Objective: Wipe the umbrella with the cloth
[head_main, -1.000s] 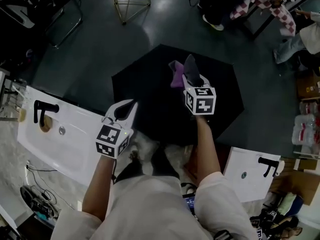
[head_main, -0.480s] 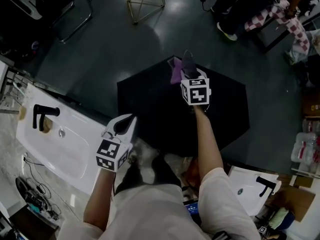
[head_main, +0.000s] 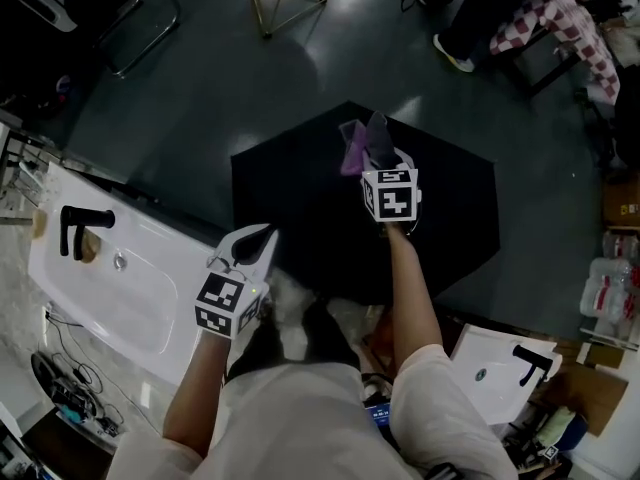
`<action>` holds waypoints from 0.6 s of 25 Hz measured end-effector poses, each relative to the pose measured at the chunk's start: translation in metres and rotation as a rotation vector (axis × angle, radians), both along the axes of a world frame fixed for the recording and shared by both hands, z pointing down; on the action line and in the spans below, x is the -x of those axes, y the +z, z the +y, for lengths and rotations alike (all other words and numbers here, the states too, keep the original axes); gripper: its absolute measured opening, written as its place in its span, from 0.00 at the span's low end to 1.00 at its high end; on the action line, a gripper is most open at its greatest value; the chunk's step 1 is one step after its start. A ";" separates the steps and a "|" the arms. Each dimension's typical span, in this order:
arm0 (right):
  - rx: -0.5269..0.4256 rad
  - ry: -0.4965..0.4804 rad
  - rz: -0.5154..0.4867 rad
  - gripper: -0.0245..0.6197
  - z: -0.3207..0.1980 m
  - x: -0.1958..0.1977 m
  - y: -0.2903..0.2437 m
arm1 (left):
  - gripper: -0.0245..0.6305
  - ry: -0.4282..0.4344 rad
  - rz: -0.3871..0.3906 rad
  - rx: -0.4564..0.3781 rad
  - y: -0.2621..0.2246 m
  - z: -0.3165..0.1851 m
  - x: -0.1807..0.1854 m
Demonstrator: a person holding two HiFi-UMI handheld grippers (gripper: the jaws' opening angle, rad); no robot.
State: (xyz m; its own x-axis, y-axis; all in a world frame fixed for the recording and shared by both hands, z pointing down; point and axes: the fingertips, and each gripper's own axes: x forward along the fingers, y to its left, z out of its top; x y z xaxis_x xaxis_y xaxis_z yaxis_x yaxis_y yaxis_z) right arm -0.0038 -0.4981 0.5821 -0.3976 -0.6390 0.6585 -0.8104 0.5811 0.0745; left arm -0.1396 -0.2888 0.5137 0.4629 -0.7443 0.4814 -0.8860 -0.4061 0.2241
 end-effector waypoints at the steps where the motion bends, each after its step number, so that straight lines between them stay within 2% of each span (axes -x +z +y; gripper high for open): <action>1: 0.003 0.004 0.001 0.23 0.006 -0.001 0.002 | 0.04 0.008 0.002 0.000 0.000 0.001 -0.001; 15: 0.052 0.081 -0.028 0.23 0.087 -0.019 0.030 | 0.04 0.096 0.006 0.007 0.015 0.044 -0.007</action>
State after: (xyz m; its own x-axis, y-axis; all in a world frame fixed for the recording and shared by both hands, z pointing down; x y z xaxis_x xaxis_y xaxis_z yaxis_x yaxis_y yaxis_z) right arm 0.0152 -0.4108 0.6118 -0.3647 -0.6348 0.6812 -0.8564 0.5159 0.0223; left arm -0.1327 -0.2452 0.5284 0.5346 -0.6929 0.4838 -0.8418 -0.4875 0.2320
